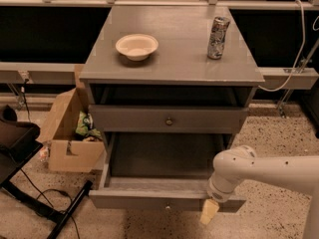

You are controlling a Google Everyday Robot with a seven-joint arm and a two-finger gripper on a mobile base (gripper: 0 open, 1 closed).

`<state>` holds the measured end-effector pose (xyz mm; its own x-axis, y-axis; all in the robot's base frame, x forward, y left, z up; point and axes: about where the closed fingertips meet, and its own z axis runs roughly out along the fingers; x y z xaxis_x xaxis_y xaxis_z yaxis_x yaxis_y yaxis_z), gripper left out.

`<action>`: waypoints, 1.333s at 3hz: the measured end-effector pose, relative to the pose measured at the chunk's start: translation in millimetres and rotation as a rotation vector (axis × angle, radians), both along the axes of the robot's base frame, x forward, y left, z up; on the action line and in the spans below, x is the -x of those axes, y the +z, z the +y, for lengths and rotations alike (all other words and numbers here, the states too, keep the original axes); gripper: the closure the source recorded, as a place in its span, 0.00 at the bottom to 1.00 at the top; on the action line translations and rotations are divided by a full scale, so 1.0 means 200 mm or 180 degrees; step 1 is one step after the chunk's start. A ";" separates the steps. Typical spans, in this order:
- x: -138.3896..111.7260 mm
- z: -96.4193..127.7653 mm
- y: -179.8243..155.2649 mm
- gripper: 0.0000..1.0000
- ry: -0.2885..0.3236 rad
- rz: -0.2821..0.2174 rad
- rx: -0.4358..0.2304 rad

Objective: Open middle drawer

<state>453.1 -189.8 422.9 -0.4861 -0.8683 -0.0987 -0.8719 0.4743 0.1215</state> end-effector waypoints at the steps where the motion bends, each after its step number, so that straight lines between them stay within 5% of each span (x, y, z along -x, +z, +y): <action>1: 0.01 -0.02 -0.04 0.02 -0.0016 0.0077 0.0007; 2: 0.11 -0.01 -0.14 0.25 -0.0156 0.0449 -0.0106; 4: 0.13 -0.01 -0.13 0.71 -0.0189 0.0512 -0.0124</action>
Offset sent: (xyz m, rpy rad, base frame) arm -0.0435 0.0002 -0.0503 0.0790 0.2821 -0.1087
